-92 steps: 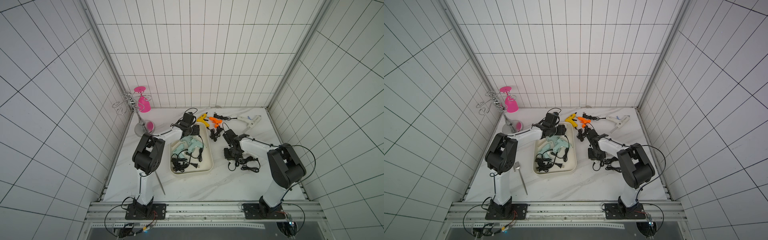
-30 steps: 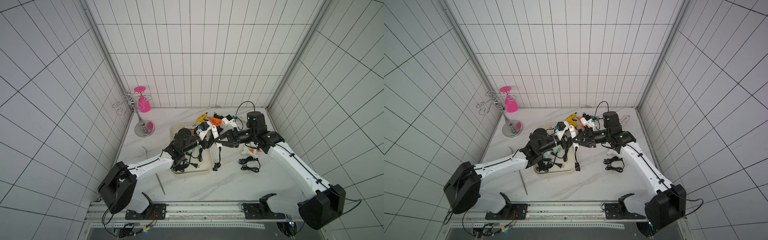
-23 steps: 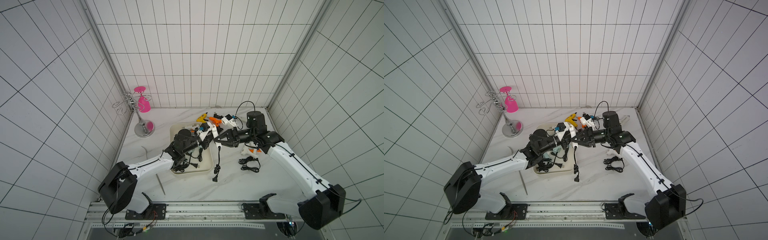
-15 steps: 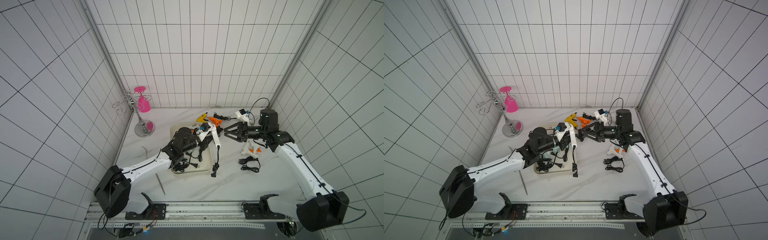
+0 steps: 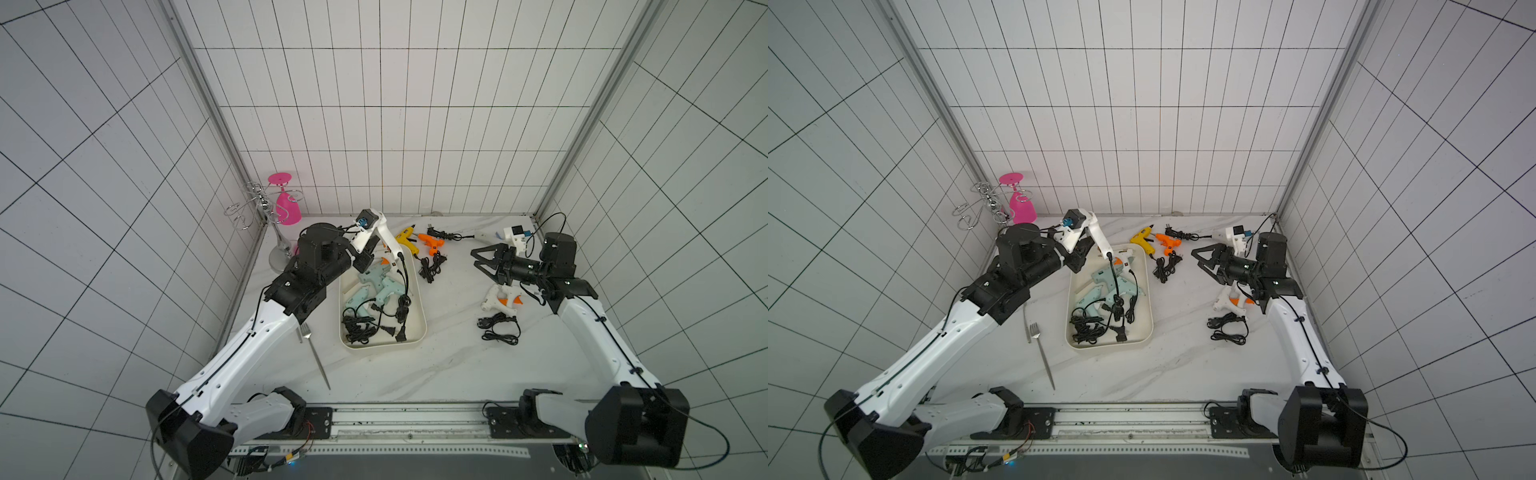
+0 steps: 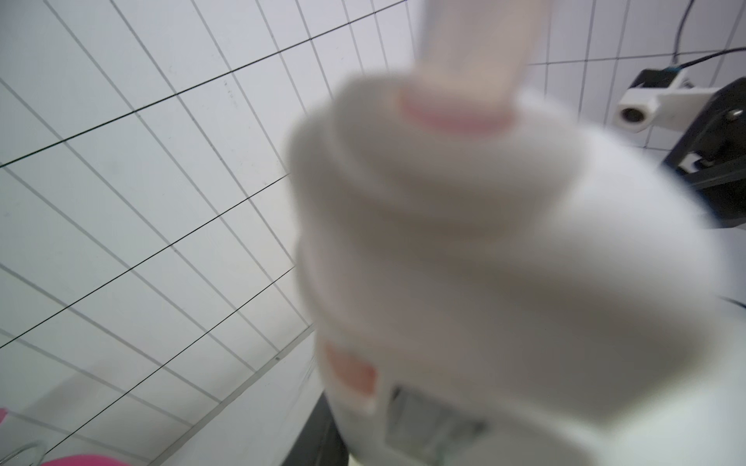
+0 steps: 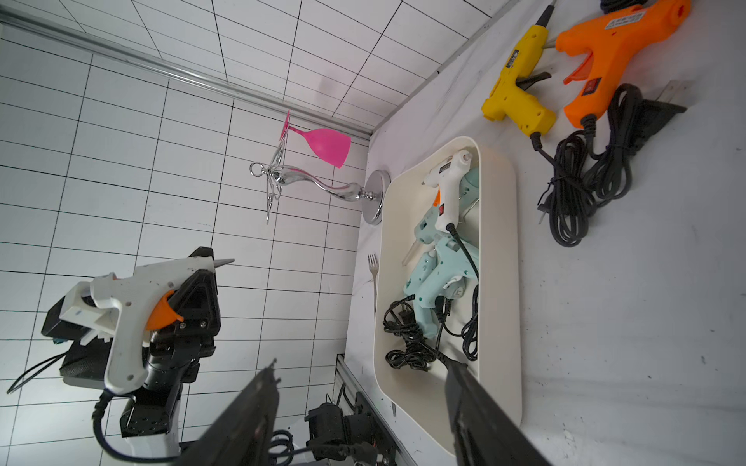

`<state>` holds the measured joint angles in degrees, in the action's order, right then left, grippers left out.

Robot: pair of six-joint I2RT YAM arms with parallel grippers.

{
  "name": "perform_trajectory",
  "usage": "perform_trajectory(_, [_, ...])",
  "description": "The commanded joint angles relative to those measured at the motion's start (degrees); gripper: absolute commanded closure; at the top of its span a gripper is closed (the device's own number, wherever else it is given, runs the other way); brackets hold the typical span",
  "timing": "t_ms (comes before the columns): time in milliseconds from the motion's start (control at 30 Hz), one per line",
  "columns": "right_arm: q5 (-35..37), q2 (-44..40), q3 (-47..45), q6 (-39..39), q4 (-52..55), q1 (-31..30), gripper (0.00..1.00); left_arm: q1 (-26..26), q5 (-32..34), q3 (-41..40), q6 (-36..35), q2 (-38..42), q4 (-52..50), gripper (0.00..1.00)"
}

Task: Put the hot melt glue gun into the storage box
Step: Pick up the hot melt adhesive gun from the center of the board, then place the hot melt adhesive gun in the storage box.

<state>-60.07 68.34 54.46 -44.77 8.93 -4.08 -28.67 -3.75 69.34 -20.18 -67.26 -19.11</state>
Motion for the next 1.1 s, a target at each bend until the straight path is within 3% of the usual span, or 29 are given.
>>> perform_trajectory(0, [0.92, -1.10, -0.93, 4.67, 0.61, 0.49, 0.32, 1.20, 6.27, 1.67, -5.68, -2.41, -8.48, 0.91])
perform_trajectory(267, [2.99, -2.47, -2.25, 11.26, 7.13, 0.60, 0.32, 1.76, 14.99, 4.26, -12.73, -14.07, -16.78, 0.91])
perform_trajectory(367, [3.39, -2.77, -2.25, 13.23, 9.20, 0.92, 0.32, 1.25, 14.00, 3.22, -13.56, -18.15, -15.33, 0.91])
perform_trajectory(600, [3.38, -2.31, -3.03, 14.95, 10.06, 2.36, 0.32, -4.80, 28.60, 3.32, -16.20, -30.93, -12.91, 0.92])
perform_trajectory(833, [3.65, -2.09, -4.03, 15.99, 10.15, 3.04, 0.32, -5.49, 31.80, 3.56, -18.39, -37.80, -8.28, 0.90])
perform_trajectory(1067, [4.37, -0.55, -4.36, 16.12, 10.28, 3.07, 0.32, -8.33, 34.65, 6.03, -18.31, -44.11, -6.94, 0.73])
